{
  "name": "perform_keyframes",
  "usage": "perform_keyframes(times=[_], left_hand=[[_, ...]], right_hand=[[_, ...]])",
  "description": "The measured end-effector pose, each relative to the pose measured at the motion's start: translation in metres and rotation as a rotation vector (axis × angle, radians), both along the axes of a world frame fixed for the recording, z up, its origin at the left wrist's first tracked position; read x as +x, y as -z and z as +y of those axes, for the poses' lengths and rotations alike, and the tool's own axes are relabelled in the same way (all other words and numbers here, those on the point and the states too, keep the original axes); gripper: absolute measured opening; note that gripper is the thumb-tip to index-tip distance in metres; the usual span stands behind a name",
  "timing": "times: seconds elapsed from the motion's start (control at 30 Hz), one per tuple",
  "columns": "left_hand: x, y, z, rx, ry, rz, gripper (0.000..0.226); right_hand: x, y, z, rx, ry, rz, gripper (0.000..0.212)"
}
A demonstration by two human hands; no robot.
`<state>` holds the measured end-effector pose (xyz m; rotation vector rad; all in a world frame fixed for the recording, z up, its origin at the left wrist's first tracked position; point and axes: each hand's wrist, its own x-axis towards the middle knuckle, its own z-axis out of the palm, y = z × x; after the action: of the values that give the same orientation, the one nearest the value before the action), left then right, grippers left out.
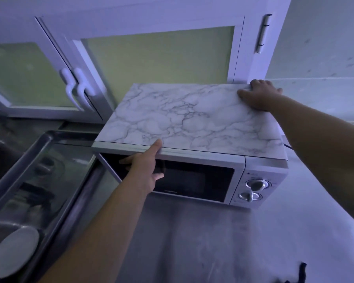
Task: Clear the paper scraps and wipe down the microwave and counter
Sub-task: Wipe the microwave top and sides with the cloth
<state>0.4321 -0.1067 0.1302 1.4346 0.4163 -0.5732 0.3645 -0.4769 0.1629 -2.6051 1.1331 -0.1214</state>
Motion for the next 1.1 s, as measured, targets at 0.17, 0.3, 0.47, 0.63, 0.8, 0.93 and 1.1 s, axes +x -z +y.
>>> perform_keyframes(times=[0.17,0.3,0.47,0.63,0.8,0.93,1.1], left_hand=[[0.008,0.003,0.018,0.010,0.038,-0.013,0.111],[0.016,0.006,0.039,0.019,0.157,-0.026,0.086],[0.026,-0.001,0.056,0.004,0.301,-0.071,0.074],[0.031,-0.009,0.072,0.004,0.396,-0.152,0.062],[0.035,-0.009,0.089,-0.011,0.436,-0.170,0.069],[0.039,-0.011,0.097,-0.016,0.357,-0.276,0.062],[0.044,-0.005,0.108,-0.021,0.365,-0.338,0.040]], right_hand=[[-0.017,0.000,0.014,0.001,-0.005,-0.002,0.082],[-0.053,0.012,0.030,-0.014,0.007,-0.018,0.080],[-0.104,0.016,0.059,0.001,0.114,-0.103,0.075],[-0.143,0.022,0.112,-0.019,0.276,-0.166,0.076],[-0.171,0.022,0.164,-0.030,0.384,-0.171,0.068],[-0.187,0.011,0.215,-0.018,0.507,-0.223,0.076],[-0.214,0.015,0.290,0.002,0.609,-0.306,0.069]])
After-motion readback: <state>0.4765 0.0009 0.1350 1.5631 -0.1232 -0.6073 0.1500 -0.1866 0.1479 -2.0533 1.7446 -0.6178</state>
